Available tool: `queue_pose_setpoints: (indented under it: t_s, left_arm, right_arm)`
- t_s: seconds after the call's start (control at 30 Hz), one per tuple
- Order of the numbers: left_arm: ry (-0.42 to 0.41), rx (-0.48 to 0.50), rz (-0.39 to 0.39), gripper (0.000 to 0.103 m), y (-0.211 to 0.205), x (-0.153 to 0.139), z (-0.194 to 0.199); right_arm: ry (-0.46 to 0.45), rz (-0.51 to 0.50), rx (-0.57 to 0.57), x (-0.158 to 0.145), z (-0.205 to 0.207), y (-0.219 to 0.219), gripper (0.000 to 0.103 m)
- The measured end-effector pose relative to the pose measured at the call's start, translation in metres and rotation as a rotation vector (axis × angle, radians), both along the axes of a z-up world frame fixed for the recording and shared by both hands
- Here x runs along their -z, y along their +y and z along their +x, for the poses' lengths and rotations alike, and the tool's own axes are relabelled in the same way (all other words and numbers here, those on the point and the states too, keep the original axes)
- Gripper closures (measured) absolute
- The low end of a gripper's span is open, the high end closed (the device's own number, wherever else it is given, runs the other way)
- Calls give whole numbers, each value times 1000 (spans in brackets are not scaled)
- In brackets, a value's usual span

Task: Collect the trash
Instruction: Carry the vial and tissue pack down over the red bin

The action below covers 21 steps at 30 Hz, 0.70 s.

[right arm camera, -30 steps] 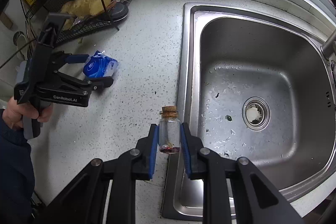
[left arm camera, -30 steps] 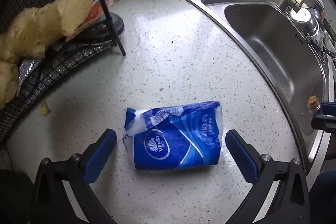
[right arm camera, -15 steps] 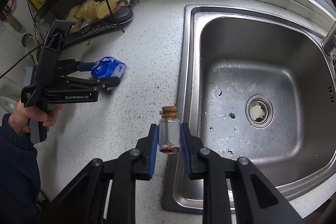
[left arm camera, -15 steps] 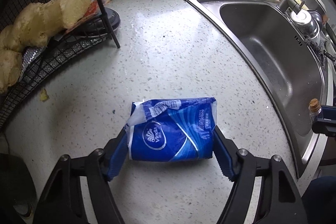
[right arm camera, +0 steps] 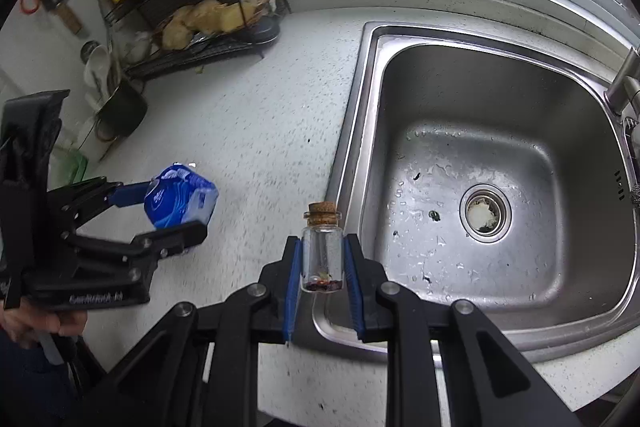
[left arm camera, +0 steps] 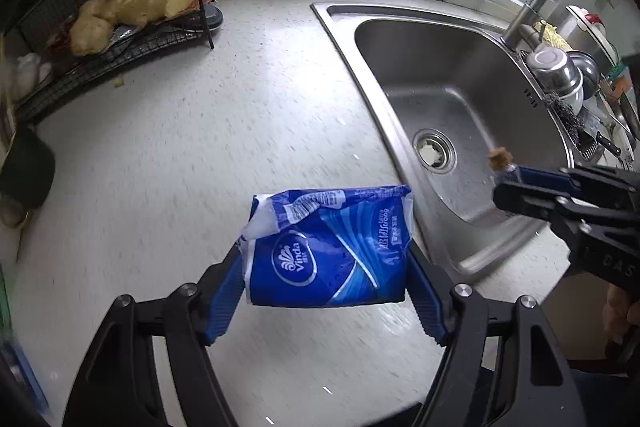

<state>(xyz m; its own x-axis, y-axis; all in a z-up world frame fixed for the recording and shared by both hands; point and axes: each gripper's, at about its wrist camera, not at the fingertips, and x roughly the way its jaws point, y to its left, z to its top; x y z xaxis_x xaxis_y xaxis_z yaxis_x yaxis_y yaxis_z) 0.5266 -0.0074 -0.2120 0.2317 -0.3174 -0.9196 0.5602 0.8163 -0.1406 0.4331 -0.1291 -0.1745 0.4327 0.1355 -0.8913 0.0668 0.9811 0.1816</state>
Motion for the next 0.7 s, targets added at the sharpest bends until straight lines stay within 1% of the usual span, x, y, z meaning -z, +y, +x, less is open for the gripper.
queue_pose_setpoints:
  t_s: [0.1, 0.2, 0.37, 0.53, 0.7]
  left_arm:
    - [6, -38, -7, 31, -6, -10, -32]
    - [0, -82, -20, 31, -10, -20, -72]
    - [-21, -135, -11, 31, -28, -32, -142]
    - [-29, -194, -9, 31, -41, -34, -199]
    - [-39, -248, 1, 31, -52, -38, -258]
  right_arm:
    - [-3, 7, -53, -6, -22, -2, 83]
    - [-16, -21, -110, -14, -47, -4, 83]
    - [-32, -34, -183, -24, -97, -17, 83]
    - [-45, -36, -251, -24, -142, -26, 83]
    - [-47, -27, -288, -18, -188, -31, 83]
